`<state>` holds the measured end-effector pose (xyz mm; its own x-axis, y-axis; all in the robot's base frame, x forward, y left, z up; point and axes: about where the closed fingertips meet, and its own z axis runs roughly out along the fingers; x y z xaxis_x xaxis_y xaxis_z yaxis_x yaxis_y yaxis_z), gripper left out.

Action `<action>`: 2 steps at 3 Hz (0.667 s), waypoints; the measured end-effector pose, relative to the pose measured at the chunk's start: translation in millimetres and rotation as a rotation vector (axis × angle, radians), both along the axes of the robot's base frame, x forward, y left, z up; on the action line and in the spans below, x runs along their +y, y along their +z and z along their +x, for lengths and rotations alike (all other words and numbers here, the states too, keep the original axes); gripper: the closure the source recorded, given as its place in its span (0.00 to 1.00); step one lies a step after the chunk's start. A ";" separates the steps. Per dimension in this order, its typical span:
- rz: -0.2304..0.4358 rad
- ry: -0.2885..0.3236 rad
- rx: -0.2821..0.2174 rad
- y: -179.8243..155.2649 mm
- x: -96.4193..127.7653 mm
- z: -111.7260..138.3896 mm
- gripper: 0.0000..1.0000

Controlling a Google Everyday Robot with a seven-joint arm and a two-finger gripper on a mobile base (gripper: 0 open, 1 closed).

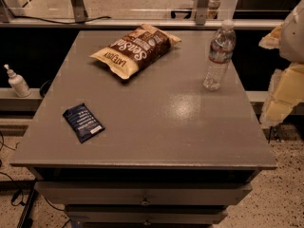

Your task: Knock water bottle over

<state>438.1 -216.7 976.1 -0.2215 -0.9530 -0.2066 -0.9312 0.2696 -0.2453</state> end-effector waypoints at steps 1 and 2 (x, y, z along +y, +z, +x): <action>0.000 0.000 0.000 0.0 0.0 0.0 0.00; 0.059 -0.019 -0.016 -5.8 -16.9 15.9 0.00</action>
Offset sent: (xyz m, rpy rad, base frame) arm 0.0407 -0.0462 -0.0185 0.1541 -0.0216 -0.0499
